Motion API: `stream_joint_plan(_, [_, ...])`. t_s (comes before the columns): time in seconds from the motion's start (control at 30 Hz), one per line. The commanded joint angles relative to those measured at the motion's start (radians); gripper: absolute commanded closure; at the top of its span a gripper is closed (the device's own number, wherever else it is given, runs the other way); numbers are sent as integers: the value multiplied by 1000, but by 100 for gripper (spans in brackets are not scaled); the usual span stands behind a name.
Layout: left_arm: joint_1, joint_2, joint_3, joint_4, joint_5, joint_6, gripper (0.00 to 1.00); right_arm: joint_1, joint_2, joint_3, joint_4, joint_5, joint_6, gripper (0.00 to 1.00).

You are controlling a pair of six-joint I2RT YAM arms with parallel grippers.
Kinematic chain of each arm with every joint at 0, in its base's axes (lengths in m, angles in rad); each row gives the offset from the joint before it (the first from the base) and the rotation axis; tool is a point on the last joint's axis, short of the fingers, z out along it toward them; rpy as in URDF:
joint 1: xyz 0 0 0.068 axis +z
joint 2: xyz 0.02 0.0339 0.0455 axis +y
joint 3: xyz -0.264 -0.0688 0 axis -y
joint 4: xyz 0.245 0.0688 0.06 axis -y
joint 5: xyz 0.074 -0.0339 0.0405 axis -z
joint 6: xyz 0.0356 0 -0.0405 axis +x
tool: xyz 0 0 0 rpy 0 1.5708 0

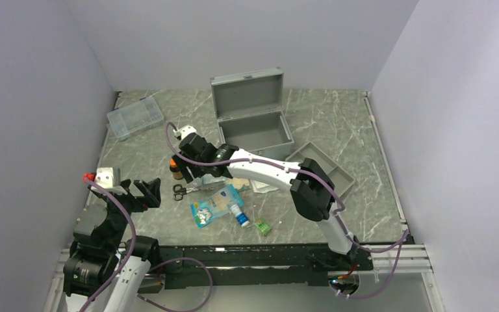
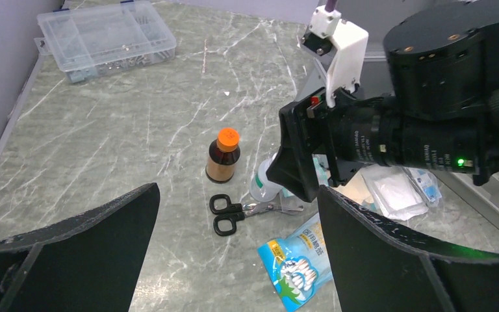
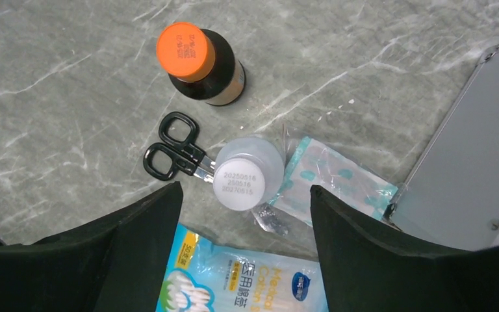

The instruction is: Organize the medicine kit

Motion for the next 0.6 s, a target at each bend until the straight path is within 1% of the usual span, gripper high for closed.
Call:
stream_joint_plan(0.0, [4, -13, -2, 13, -18, -15, 1, 7, 37, 53, 8, 22, 19, 28])
stream_joint_plan(0.03, [4, -14, -2, 13, -18, -15, 1, 7, 41, 54, 10, 24, 20, 31])
stream_joint_plan(0.1, [4, -17, -3, 13, -19, -16, 1, 7, 48, 55, 15, 23, 17, 40])
stream_joint_plan(0.37, [4, -17, -4, 14, -15, -14, 1, 12, 65, 59, 24, 42, 15, 63])
stream_joint_plan(0.5, [5, -17, -4, 16, -14, -14, 1, 14, 66, 63, 25, 45, 13, 66])
stream_joint_plan(0.57, [4, -15, -4, 16, -15, -14, 1, 14, 66, 68, 24, 48, 10, 64])
